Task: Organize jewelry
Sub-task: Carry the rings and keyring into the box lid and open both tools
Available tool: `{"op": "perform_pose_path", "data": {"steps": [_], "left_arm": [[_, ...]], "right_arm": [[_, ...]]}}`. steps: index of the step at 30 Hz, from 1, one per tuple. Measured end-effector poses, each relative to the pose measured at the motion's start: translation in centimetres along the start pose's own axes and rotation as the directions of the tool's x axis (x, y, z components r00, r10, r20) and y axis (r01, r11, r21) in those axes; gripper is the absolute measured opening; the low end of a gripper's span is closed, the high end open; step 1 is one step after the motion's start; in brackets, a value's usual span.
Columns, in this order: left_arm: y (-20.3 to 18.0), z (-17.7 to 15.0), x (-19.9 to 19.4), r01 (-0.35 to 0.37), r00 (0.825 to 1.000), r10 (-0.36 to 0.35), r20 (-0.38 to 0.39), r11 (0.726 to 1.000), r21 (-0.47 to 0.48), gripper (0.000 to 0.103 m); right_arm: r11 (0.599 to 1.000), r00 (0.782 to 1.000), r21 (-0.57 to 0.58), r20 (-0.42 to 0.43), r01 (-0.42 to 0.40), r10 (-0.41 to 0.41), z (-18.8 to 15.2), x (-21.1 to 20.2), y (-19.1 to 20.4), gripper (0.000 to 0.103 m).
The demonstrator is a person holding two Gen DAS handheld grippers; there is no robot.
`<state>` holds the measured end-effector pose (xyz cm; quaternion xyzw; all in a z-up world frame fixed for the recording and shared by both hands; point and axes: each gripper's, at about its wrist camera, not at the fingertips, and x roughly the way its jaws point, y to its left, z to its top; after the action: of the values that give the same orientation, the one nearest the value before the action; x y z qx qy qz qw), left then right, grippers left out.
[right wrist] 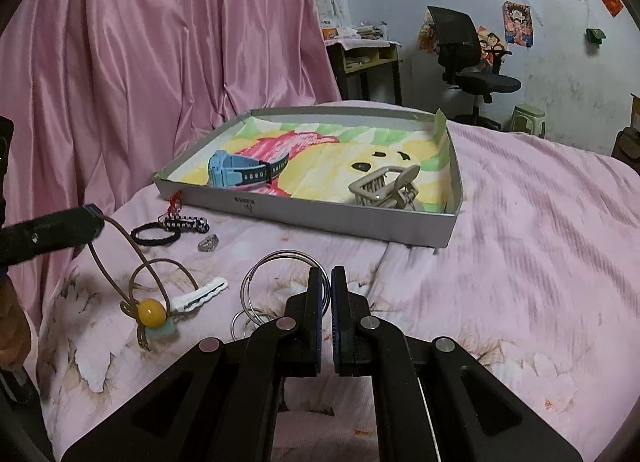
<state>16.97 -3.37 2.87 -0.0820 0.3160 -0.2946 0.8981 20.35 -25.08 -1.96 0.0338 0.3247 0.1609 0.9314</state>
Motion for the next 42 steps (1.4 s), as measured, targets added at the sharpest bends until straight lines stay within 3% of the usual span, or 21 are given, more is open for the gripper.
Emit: {"op": "perform_pose_path", "data": {"steps": [11, 21, 27, 31, 42], "left_arm": [[0.1, 2.3, -1.0, 0.021, 0.996, -0.021, 0.091, 1.000, -0.006, 0.003], [1.1, 4.0, -0.7, 0.027, 0.991, -0.022, 0.129, 0.999, -0.039, 0.003], [2.7, 6.1, 0.9, -0.007, 0.987, 0.017, 0.159, 0.998, -0.062, 0.003], [4.9, 6.9, 2.5, -0.082, 0.978, 0.100, 0.182, 0.991, -0.105, 0.003], [9.9, 7.7, 7.5, -0.169, 0.969, 0.196, 0.150, 0.970, -0.175, 0.003]], "right_arm": [[1.000, 0.997, 0.007, 0.080, -0.001, 0.001, 0.7, -1.0, 0.0, 0.004], [1.000, 0.994, 0.012, 0.110, -0.003, 0.002, 1.3, -0.6, 0.1, 0.004], [1.000, 0.988, 0.018, 0.155, 0.004, -0.007, 3.7, 1.2, 0.3, 0.004], [0.998, 0.983, 0.051, 0.178, 0.029, -0.038, 5.3, 3.1, 0.2, 0.004], [0.987, 0.983, 0.009, 0.097, 0.157, -0.158, 7.4, 9.3, 0.5, 0.004]]}}
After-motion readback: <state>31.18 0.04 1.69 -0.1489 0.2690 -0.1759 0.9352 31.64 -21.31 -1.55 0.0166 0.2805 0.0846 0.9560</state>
